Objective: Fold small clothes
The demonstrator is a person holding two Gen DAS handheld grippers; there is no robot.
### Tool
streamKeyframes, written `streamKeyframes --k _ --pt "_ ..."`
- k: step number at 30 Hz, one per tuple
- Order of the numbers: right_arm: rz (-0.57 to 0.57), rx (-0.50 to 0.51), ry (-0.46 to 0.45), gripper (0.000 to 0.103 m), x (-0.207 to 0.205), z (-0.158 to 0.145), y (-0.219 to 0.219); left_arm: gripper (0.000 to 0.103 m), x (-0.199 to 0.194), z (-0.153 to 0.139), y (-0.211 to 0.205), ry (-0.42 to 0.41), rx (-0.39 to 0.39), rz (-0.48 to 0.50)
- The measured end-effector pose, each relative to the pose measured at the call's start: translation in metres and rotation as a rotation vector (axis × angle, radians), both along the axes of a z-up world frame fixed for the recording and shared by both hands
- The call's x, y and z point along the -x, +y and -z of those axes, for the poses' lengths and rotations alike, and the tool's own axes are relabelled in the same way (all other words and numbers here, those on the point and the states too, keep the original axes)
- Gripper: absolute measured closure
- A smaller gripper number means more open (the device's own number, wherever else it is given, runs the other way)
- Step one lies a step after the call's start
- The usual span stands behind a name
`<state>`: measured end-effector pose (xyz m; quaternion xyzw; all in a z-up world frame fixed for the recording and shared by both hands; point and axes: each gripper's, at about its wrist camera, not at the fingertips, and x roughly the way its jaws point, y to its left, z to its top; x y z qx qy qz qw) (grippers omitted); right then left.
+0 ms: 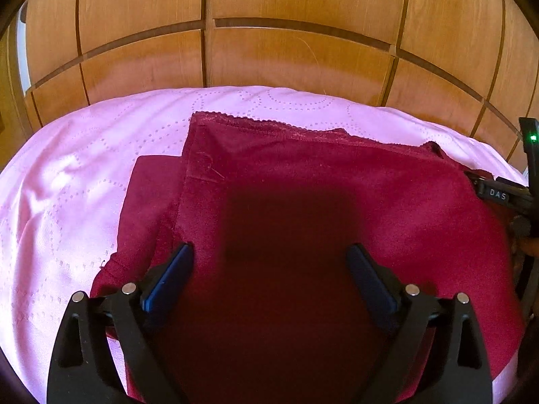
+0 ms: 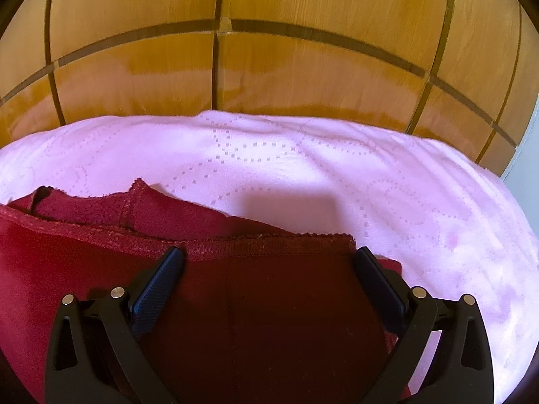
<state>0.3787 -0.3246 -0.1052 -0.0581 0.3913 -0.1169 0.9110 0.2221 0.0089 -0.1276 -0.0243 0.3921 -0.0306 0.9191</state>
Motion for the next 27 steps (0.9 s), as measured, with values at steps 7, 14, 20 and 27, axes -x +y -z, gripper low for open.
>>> streamKeyframes --k 7,14,20,27 --pt "0.036 0.039 -0.076 0.003 0.04 -0.022 0.003 0.005 -0.001 -0.002 0.001 0.0 0.013 0.009" --pt "0.035 -0.104 -0.076 0.003 0.114 -0.022 0.007 0.003 0.001 -0.003 0.002 -0.002 0.021 0.016" --pt "-0.011 -0.375 -0.215 0.008 0.164 -0.036 -0.03 0.003 0.003 -0.004 0.002 -0.006 0.021 0.02" --pt "-0.088 -0.374 -0.182 0.018 0.122 -0.047 -0.037 0.003 0.003 -0.004 0.001 -0.008 0.023 0.021"
